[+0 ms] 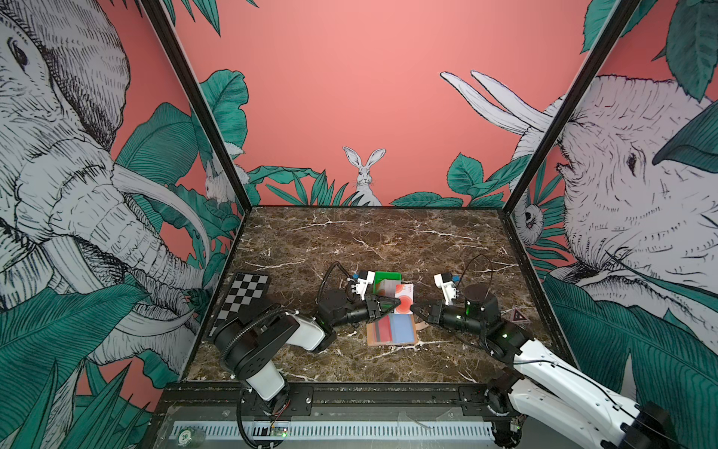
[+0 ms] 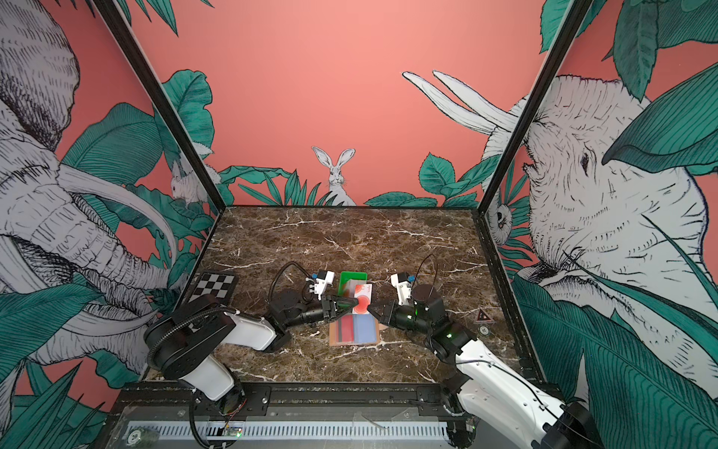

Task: Insert credit cards into a card holder
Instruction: Pass the credit card.

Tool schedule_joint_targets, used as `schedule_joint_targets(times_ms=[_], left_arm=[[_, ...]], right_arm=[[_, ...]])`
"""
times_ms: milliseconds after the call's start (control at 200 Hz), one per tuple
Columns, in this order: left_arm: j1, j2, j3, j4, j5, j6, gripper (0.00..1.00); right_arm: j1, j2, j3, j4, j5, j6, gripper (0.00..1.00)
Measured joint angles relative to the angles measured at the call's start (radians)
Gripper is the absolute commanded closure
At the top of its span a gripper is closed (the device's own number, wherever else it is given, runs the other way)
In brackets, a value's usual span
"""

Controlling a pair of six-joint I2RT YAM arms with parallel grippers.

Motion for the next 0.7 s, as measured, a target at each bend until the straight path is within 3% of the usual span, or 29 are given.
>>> schedule_joint_targets(times_ms=[105,215,380,695], left_arm=[[0.010,0.000,0.000,0.001,0.000,-0.005,0.94],[0.015,0.000,0.000,-0.006,0.001,0.002,1.00],[0.015,-0.009,0.000,-0.034,0.000,0.015,1.00],[0.015,-0.113,-0.033,-0.145,-0.057,0.058,1.00]], right_arm=[[0.000,0.026,0.000,-0.012,0.003,-0.009,1.00],[0.000,0.042,0.000,-0.018,0.005,-0.019,0.89],[0.000,0.052,0.010,-0.079,0.024,-0.045,0.78],[0.000,0.064,0.041,-0.151,0.058,-0.073,0.74]])
